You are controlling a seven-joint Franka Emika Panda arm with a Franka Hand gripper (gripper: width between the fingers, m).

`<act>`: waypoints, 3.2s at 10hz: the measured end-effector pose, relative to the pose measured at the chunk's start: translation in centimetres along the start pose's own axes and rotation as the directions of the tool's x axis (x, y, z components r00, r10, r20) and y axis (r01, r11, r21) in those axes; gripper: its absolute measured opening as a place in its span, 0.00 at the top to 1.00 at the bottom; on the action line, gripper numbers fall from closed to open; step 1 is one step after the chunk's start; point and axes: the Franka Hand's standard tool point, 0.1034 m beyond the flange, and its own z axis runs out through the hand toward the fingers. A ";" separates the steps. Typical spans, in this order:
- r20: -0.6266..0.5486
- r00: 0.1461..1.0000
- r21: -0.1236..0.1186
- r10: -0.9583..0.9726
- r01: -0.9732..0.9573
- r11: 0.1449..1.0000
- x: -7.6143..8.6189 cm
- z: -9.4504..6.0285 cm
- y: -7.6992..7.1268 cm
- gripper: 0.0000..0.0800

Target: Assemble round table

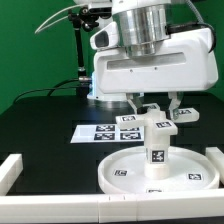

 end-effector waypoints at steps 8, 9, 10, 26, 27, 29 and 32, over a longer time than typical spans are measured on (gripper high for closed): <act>-0.010 0.859 0.063 0.513 -0.511 0.857 -0.2 0.0 0.1 0.45; 0.000 0.812 0.070 0.584 -0.582 0.810 -0.2 0.0 0.1 0.45; 0.009 0.752 0.080 0.659 -0.658 0.749 -0.2 0.0 0.0 0.45; 0.122 0.645 0.070 0.755 -0.764 0.641 -1.2 -3.1 -1.3 0.19; 0.129 0.759 0.050 0.638 -0.647 0.760 -1.6 -3.0 -1.4 0.19; 0.150 0.895 0.024 0.420 -0.428 0.904 -1.6 -3.0 -2.2 0.19; 0.139 0.959 0.050 0.248 -0.257 0.965 -1.6 -2.9 -2.0 0.19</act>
Offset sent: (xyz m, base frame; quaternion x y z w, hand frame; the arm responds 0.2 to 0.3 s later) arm 0.0000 0.0000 0.0000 0.0000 0.0000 0.1296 0.9916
